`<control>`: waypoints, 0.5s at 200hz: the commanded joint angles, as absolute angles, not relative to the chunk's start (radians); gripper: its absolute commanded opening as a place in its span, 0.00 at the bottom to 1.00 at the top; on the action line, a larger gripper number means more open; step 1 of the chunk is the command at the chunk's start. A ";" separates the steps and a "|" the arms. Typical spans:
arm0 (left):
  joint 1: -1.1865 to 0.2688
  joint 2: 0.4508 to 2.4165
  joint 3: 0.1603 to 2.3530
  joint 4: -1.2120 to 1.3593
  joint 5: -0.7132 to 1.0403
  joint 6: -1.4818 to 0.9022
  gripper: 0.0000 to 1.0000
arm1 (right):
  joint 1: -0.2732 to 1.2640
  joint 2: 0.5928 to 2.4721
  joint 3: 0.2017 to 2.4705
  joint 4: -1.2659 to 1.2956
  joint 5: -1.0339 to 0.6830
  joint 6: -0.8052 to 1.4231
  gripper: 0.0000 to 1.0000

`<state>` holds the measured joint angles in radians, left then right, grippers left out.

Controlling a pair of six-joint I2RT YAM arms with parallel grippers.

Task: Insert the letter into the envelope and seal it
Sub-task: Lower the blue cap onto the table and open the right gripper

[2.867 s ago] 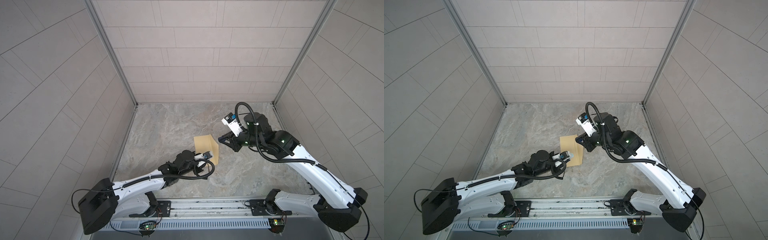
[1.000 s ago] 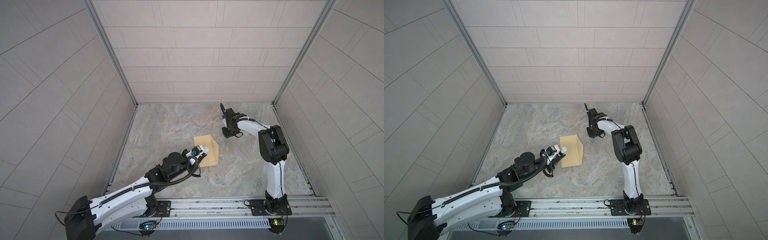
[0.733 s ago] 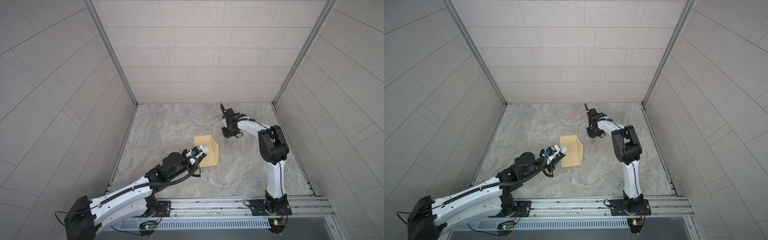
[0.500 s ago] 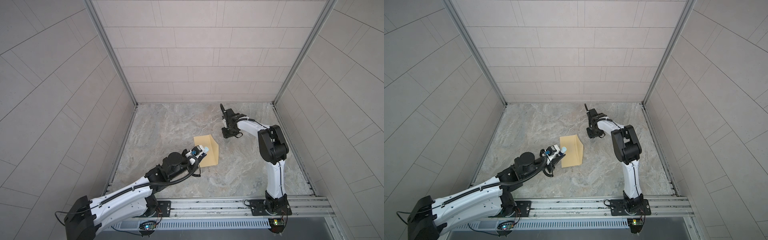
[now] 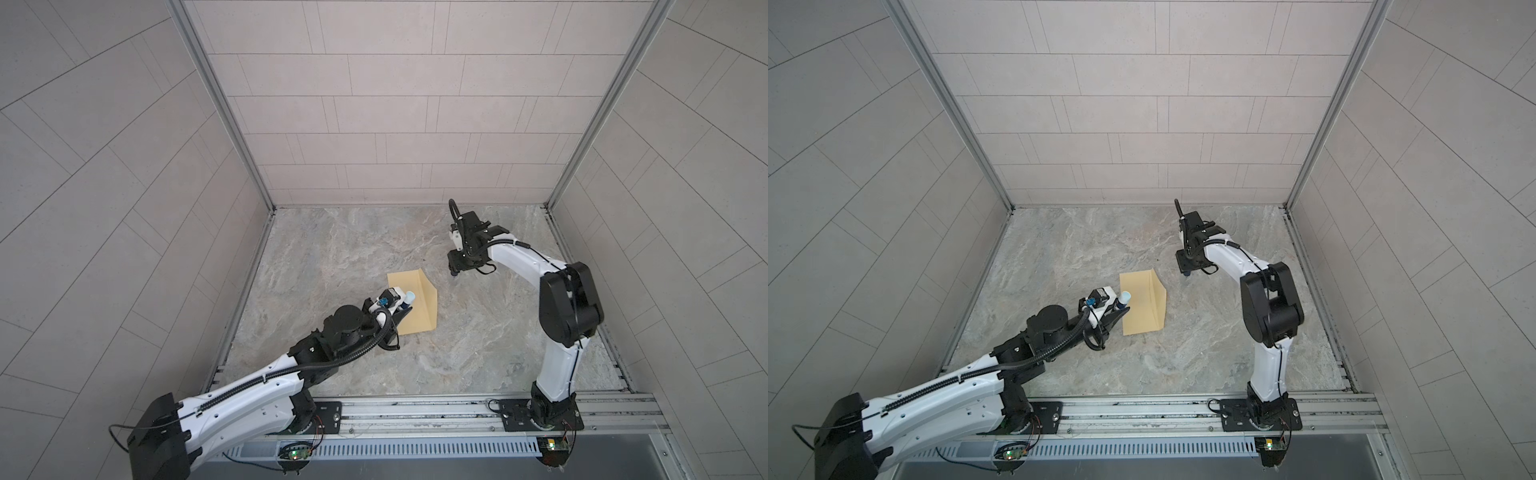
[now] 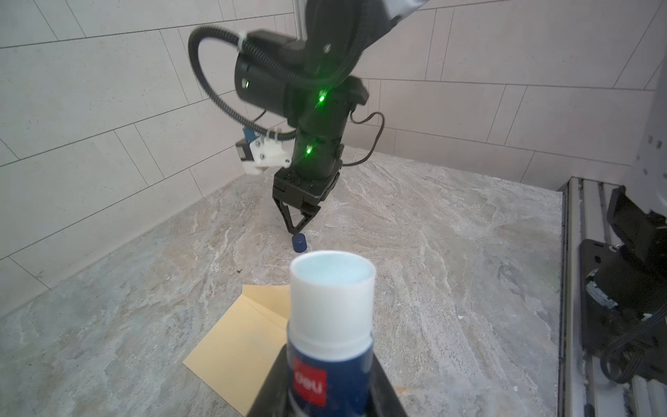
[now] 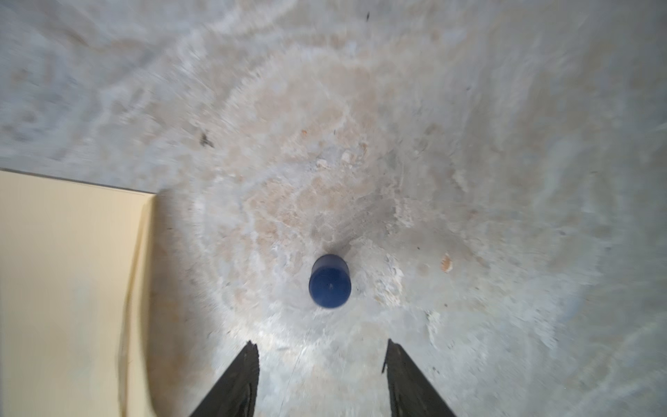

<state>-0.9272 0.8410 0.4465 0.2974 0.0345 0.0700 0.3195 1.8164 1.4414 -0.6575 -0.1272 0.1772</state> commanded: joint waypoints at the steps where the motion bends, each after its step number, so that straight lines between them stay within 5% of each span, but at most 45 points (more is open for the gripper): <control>1: -0.923 0.824 0.434 0.387 0.006 -0.042 0.00 | 0.317 1.623 1.375 -0.632 -0.215 0.176 0.58; 69: -0.923 0.819 0.424 0.507 0.091 -0.174 0.00 | 0.369 1.091 0.991 -0.167 -0.649 0.353 0.72; 100: -0.922 0.836 0.415 0.573 0.136 -0.192 0.00 | 0.477 1.002 0.987 -0.151 -0.696 0.365 0.82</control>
